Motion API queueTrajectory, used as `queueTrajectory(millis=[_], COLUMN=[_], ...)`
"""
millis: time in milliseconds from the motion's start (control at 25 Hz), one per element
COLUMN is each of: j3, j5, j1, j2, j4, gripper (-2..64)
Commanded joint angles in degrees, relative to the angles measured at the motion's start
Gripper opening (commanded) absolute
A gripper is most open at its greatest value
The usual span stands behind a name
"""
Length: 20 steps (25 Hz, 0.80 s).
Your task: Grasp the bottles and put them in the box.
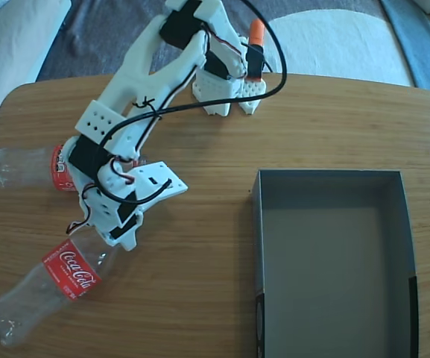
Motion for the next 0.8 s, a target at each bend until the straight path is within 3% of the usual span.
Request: queueTrajectory(millis=[0,240,480,760], j3=[-3.8,-3.8,-5.1,-14.7], j5=[2.2,8.1,12.7,13.9], j1=[-2.2,-6.1,-13.3,-20.7], j2=[8.2,14.9,21.4,22.8], j4=[1.0,1.8,7.6,17.4], gripper=[-0.1,-0.1,-0.2,-0.2])
